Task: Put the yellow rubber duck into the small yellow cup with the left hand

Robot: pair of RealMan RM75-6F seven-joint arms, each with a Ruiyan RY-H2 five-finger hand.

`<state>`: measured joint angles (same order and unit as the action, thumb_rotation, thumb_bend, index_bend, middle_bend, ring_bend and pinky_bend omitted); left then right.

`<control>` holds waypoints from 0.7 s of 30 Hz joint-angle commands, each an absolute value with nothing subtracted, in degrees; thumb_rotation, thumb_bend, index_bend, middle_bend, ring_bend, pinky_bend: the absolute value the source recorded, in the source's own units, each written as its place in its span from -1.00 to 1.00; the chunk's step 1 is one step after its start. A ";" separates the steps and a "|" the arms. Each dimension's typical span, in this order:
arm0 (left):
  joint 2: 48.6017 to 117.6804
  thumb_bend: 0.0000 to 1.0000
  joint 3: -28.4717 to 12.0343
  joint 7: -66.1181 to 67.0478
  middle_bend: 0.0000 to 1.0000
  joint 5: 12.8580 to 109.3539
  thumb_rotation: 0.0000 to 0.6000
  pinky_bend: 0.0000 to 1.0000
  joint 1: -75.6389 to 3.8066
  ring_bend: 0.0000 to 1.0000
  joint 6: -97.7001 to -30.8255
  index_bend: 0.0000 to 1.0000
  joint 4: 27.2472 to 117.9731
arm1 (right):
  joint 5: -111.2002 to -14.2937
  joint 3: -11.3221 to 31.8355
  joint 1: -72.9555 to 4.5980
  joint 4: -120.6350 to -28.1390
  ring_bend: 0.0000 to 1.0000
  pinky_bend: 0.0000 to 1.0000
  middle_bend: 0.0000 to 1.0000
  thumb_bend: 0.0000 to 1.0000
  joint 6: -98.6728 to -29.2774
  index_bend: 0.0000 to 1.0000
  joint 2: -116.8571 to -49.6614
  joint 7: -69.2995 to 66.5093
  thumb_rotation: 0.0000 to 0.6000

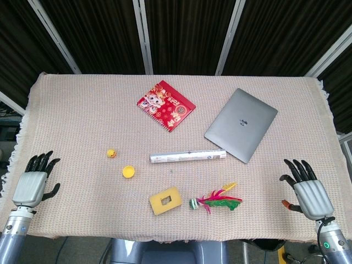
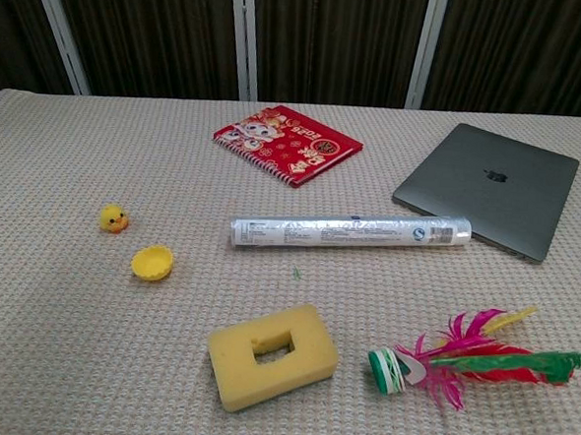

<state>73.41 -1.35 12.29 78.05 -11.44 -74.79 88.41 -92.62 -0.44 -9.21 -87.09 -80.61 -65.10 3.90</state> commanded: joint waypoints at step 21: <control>73.39 -0.37 -0.81 14.08 -1.00 79.46 1.00 -0.98 -11.44 -1.00 -75.15 -0.68 88.25 | -92.64 -0.47 -9.25 -87.06 -1.00 -1.00 -0.88 -1.00 -80.56 -0.26 -65.08 3.69 1.00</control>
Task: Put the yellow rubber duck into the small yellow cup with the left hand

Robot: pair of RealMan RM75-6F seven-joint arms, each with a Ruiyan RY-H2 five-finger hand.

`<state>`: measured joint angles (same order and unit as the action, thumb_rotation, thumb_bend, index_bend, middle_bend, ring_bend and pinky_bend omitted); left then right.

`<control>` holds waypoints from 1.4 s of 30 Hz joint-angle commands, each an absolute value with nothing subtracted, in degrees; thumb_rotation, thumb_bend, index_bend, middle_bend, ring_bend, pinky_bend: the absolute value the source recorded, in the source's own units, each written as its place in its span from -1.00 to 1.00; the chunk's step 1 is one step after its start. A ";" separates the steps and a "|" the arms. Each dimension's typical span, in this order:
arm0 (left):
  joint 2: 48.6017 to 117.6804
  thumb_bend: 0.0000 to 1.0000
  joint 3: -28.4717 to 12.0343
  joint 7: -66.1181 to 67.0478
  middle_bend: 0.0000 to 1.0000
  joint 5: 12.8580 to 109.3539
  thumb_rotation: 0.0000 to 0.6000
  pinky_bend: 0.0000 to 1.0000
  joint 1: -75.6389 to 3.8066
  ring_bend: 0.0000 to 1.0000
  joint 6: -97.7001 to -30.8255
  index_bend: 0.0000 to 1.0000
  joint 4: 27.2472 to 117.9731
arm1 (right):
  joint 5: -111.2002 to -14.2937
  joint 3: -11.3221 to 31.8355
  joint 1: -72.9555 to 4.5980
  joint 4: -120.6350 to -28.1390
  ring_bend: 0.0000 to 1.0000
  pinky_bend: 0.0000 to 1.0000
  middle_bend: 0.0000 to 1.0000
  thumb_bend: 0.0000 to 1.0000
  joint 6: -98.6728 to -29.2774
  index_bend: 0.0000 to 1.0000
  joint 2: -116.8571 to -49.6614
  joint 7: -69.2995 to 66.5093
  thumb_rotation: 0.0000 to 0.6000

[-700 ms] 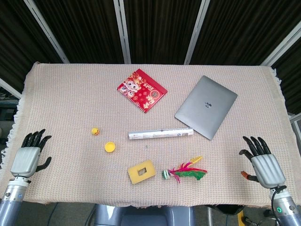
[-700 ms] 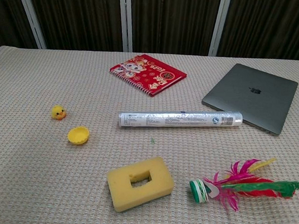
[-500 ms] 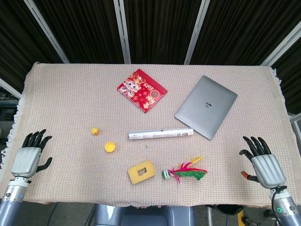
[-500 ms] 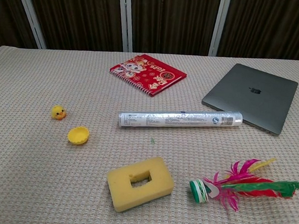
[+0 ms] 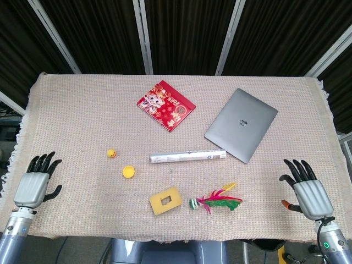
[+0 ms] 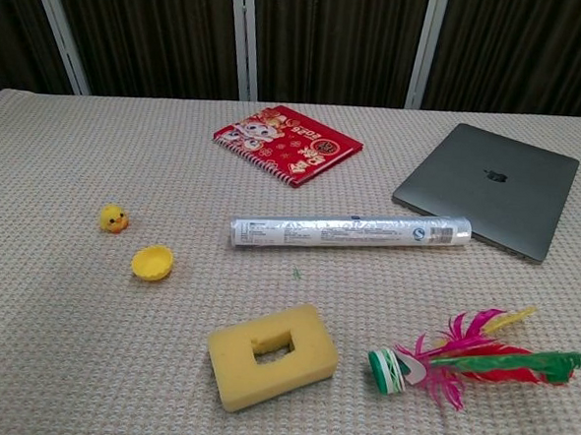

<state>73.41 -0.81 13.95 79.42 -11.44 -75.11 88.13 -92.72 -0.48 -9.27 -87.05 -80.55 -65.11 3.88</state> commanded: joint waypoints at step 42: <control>79.16 -0.34 -5.75 27.85 -1.00 72.88 1.00 -0.92 -23.31 -1.00 -61.28 -0.66 76.78 | -91.84 -0.32 -9.06 -87.28 -1.00 -1.00 -0.88 -1.00 -80.35 -0.25 -65.38 3.31 1.00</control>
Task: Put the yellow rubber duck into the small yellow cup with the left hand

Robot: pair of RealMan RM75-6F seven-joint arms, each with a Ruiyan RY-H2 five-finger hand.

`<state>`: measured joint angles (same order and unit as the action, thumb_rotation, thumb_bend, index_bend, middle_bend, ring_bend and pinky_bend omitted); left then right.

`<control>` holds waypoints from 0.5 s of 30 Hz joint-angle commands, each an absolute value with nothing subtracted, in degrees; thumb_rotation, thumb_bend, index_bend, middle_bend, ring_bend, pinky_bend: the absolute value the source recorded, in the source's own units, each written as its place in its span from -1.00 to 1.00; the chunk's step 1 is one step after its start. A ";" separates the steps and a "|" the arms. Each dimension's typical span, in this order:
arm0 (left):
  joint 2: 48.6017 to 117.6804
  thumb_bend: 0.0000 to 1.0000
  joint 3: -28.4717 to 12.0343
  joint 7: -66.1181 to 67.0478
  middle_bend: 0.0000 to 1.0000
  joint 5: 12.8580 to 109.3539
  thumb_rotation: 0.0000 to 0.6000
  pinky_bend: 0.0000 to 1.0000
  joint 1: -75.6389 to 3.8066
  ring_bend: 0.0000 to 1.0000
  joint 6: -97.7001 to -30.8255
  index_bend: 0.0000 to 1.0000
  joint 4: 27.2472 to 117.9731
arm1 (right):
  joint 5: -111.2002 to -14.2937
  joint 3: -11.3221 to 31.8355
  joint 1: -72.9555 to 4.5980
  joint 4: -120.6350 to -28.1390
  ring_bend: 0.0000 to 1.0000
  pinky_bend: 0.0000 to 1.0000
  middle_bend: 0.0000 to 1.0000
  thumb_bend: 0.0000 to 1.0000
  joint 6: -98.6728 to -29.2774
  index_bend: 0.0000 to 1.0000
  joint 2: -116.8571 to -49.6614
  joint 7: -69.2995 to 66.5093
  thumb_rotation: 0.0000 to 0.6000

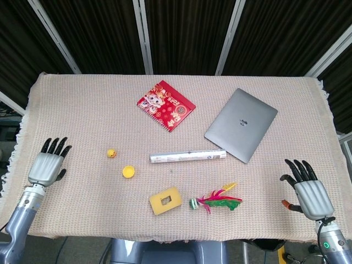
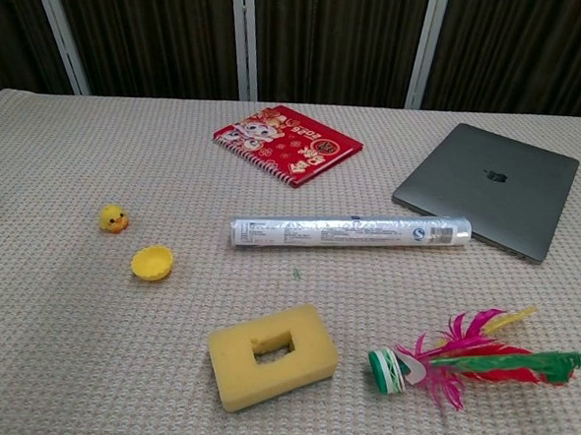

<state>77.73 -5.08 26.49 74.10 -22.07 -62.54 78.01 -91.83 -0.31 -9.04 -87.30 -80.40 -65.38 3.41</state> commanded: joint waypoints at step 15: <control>85.52 -0.23 -8.70 34.99 -1.00 63.39 1.00 -0.92 -29.36 -1.00 -56.09 -0.46 75.42 | -92.19 -0.39 -9.05 -87.16 -1.00 -1.00 -0.88 -1.00 -80.58 -0.23 -65.27 2.76 1.00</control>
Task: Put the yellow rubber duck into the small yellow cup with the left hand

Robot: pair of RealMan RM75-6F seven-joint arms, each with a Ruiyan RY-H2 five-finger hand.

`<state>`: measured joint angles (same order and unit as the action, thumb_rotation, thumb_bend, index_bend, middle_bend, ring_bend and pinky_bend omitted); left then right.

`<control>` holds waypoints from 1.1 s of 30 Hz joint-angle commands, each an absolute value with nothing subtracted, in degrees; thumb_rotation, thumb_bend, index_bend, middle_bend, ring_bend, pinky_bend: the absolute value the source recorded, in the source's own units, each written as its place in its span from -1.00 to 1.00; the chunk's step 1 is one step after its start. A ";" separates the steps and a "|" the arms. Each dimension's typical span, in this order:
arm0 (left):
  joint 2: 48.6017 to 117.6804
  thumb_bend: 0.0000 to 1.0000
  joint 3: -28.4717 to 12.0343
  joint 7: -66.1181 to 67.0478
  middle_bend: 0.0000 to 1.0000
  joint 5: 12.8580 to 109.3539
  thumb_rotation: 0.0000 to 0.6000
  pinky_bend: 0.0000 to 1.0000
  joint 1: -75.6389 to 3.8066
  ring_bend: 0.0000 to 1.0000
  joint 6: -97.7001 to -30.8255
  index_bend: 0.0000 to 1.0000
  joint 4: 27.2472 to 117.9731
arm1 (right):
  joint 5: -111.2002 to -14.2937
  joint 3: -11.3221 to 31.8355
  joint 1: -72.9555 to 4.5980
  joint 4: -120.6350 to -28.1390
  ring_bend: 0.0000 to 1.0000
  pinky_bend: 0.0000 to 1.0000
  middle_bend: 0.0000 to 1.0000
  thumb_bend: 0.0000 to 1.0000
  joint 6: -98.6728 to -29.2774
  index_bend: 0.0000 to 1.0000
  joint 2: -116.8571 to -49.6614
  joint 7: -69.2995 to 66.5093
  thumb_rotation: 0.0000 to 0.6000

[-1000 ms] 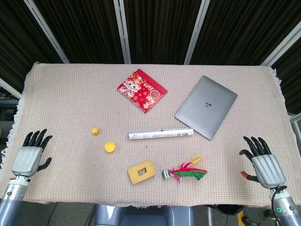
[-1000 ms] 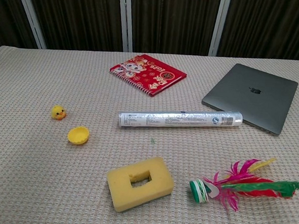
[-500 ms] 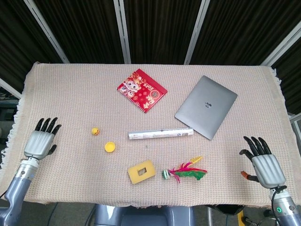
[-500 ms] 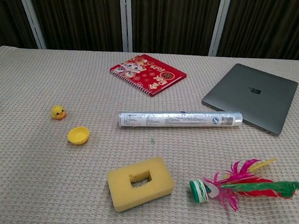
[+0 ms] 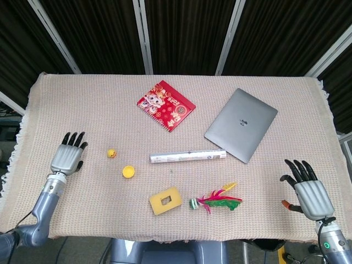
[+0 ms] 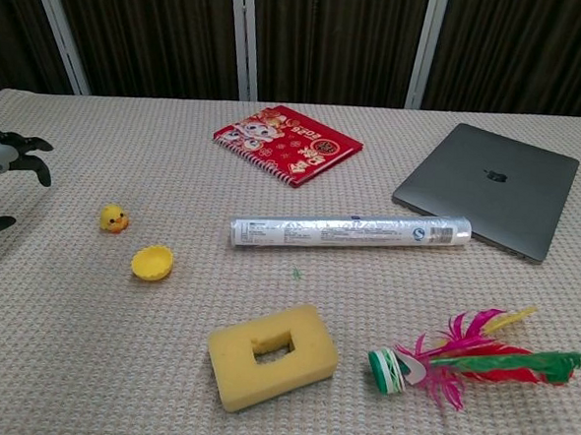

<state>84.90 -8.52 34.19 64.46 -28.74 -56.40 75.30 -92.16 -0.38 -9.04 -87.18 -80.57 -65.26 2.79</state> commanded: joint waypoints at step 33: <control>90.76 -0.17 -8.02 37.31 -1.00 59.73 1.00 -0.92 -34.72 -1.00 -54.85 -0.33 70.89 | -91.92 -0.39 -9.06 -87.28 -1.00 -1.00 -0.88 -1.00 -80.29 -0.23 -65.22 2.76 1.00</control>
